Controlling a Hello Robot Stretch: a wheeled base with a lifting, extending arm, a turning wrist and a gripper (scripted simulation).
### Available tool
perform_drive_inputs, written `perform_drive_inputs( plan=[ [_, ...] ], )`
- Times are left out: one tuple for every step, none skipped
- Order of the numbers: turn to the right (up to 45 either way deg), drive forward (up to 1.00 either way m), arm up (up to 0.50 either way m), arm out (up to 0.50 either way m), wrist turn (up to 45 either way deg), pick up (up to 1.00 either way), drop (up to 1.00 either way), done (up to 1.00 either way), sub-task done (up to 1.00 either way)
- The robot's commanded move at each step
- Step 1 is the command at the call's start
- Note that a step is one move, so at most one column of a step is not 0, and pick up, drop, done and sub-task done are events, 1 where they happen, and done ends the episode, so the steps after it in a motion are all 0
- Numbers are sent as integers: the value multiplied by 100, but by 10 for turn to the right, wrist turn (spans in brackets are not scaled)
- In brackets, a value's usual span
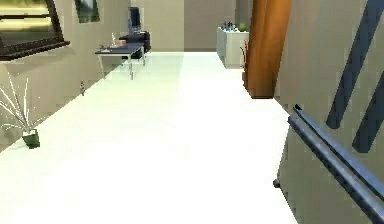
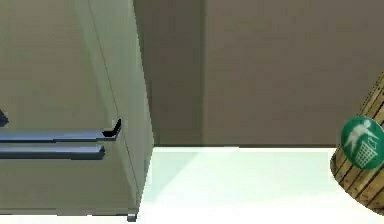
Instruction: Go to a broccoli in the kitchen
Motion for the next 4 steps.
perform_drive_inputs(
  plan=[
    [0,100,0,0,0,0,0,0,0],
    [60,0,0,0,0,0,0,0,0],
    [0,65,0,0,0,0,0,0,0],
    [0,100,0,0,0,0,0,0,0]
  ],
)
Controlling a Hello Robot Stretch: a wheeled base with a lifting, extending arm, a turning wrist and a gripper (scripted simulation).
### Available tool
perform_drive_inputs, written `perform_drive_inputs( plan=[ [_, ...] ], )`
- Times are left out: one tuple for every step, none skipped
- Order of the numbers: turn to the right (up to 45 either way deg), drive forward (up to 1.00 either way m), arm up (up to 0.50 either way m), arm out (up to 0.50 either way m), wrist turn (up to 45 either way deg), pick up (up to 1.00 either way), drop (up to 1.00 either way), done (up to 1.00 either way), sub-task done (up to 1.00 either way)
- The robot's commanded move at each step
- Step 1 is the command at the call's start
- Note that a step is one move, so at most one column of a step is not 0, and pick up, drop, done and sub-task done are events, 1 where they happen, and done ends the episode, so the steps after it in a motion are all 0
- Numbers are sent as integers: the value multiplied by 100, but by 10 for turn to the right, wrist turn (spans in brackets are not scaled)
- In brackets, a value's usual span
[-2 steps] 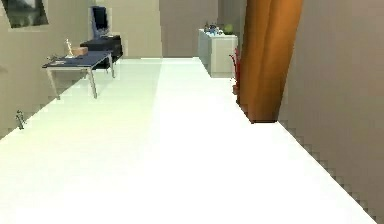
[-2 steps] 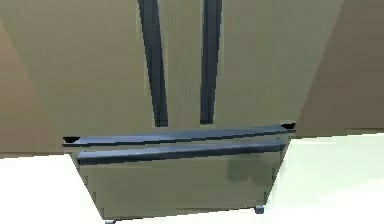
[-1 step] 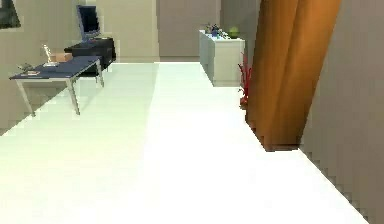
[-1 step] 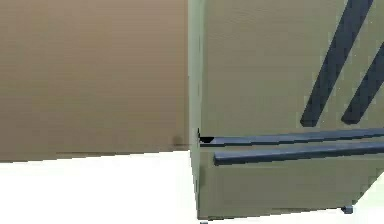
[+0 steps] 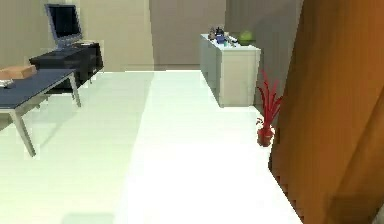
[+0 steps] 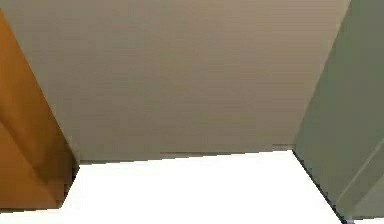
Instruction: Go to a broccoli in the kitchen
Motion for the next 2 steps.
perform_drive_inputs(
  plan=[
    [0,100,0,0,0,0,0,0,0],
    [0,100,0,0,0,0,0,0,0]
  ],
)
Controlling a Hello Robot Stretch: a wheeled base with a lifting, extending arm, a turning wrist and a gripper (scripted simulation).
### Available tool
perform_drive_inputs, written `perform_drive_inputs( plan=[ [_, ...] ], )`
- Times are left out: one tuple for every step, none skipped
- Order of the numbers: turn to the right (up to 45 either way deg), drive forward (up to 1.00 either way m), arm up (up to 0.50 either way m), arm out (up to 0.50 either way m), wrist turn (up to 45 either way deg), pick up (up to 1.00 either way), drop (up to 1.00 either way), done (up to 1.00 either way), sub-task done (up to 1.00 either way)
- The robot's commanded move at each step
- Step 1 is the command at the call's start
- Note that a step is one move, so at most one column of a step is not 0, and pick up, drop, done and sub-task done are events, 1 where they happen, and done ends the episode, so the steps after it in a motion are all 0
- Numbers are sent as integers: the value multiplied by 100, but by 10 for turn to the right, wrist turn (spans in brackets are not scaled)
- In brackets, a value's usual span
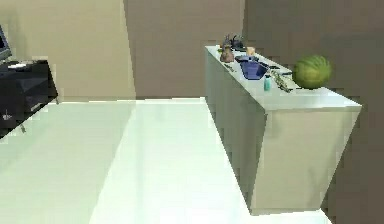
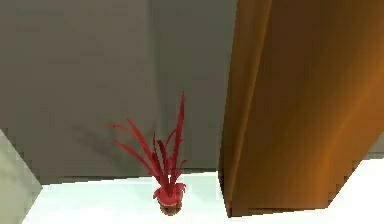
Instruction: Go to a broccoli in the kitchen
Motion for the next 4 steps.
perform_drive_inputs(
  plan=[
    [30,0,0,0,0,0,0,0,0],
    [0,50,0,0,0,0,0,0,0],
    [300,0,0,0,0,0,0,0,0],
    [0,0,0,0,0,0,0,100,0]
  ],
)
